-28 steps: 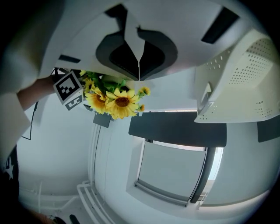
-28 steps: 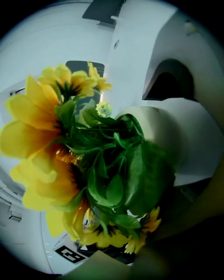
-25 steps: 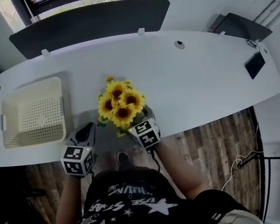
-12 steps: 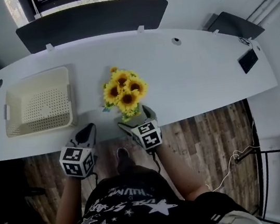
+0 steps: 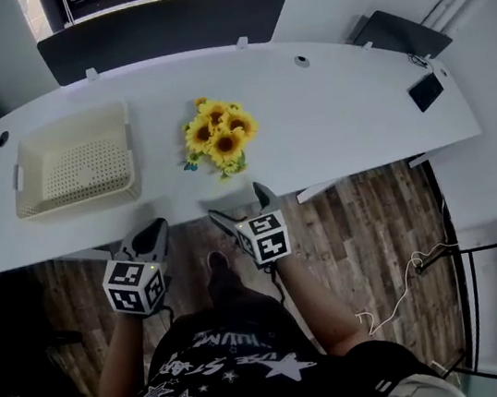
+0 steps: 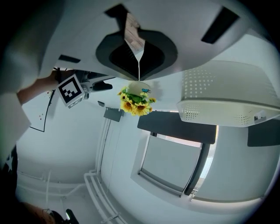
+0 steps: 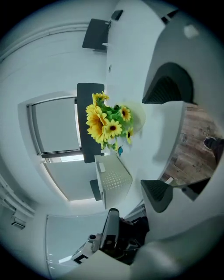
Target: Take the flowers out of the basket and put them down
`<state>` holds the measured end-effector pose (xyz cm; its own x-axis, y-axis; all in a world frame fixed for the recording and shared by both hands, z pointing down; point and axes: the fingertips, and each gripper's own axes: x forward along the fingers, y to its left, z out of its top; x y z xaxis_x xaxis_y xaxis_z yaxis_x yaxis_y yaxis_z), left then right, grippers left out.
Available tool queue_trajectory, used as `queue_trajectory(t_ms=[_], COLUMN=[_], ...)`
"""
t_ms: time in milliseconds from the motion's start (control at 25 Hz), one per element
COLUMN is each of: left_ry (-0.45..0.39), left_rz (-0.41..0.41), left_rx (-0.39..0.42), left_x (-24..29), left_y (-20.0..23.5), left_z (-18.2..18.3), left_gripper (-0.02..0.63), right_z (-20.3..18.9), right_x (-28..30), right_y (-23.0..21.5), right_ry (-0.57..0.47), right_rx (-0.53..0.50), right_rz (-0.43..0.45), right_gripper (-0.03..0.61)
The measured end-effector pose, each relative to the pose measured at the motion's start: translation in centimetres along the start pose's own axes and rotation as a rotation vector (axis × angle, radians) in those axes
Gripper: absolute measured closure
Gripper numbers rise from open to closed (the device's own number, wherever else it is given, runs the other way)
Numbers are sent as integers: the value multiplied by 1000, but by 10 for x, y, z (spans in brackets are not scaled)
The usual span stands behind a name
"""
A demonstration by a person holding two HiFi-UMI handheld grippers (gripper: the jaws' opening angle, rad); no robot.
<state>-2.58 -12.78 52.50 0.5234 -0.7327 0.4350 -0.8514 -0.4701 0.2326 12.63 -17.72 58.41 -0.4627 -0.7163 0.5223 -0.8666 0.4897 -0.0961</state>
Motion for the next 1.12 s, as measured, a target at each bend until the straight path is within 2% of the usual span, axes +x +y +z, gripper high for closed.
queue_trajectory(t_ms=[120,360,560,680,880,960,1120], left_ry=[-4,-11,-32,-48,-64,-74,-93], left_rz=[-17,-62,-110,-130,-125,-111,-65], left_rx=[3,11,20,16,4,1,-7], left_x=[-16,-41,-57,-67,-77,-80,-84], left_y=[-8,-29,-48,-59,-70,-73,-85], left_z=[-10,-27,-32,-33,-36,-36,-32], left_gripper=[598,598,598,598,598,598,598], right_z=[-1,-11,-7,-4,-1,-1,3], right_x=[-21,-65,-102,-122,-145,-148,-157], right_y=[19,49,55,61,55,52,48], right_ry=[-19,-41,-128,-172,-217,-220,-237], right_rx=[12,15,14,28,19,27,40], right_rz=[8,8,-98,-131,-182,-181,-136], right_gripper=[49,136,357,408,545,571,575])
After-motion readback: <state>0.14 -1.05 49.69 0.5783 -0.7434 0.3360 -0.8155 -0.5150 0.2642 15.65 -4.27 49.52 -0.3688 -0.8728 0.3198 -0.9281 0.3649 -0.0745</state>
